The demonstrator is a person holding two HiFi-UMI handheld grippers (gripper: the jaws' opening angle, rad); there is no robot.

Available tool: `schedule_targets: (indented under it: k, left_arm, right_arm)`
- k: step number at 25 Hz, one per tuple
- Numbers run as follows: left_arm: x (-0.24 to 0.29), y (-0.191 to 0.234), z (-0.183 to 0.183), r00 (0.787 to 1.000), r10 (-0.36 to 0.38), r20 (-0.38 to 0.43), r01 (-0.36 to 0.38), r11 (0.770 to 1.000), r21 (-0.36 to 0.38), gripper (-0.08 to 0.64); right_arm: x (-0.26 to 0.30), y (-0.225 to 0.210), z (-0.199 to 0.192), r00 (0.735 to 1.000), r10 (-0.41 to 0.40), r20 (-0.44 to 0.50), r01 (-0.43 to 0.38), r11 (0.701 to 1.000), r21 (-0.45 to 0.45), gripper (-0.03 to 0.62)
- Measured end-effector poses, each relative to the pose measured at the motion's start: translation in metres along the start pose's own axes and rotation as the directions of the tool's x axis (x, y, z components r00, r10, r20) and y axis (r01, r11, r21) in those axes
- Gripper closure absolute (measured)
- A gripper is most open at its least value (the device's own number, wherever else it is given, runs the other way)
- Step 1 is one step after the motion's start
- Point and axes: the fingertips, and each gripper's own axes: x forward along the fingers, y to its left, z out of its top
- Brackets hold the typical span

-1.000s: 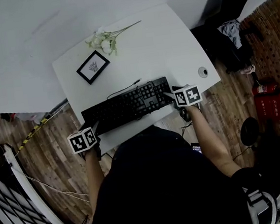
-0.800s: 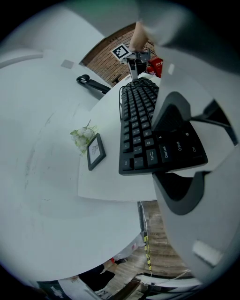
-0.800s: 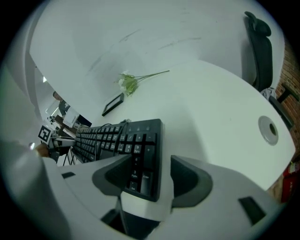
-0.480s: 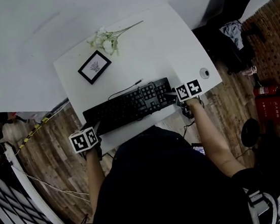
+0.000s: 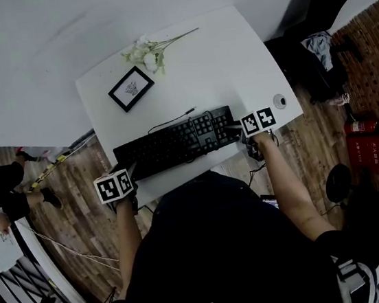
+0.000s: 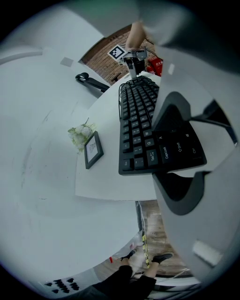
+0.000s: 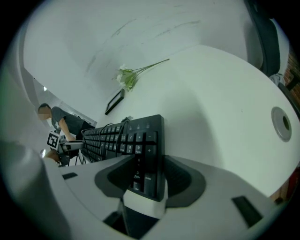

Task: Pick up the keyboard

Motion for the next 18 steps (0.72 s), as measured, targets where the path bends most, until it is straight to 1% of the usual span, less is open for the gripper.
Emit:
schedule_targets:
  k: [7,13,16,18]
  left_arm:
    - [0.004,0.0,0.0,1.0,-0.001,-0.005,0.001,1.0,-0.002,0.272]
    - [0.007,0.002,0.0,1.0,-0.007,-0.008,0.007,1.0,-0.019,0.272]
    - [0.004,0.003,0.007,1.0,-0.002,0.011,0.002,1.0,-0.001,0.273]
    - [0.0,0.003,0.014,1.0,0.004,0.031,-0.005,1.0,0.022,0.272]
  right_arm:
    - [0.001,-0.001,-0.001,1.0,0.016,-0.02,-0.016,1.0,0.013,0.399]
    - [0.001,0.0,0.0,0.999,-0.01,-0.03,0.011,1.0,0.012,0.4]
    - [0.0,0.002,-0.001,0.999,-0.015,-0.034,0.016,1.0,0.018,0.4]
    - [-0.002,0.005,0.0,1.0,-0.015,-0.019,0.015,1.0,0.015,0.4]
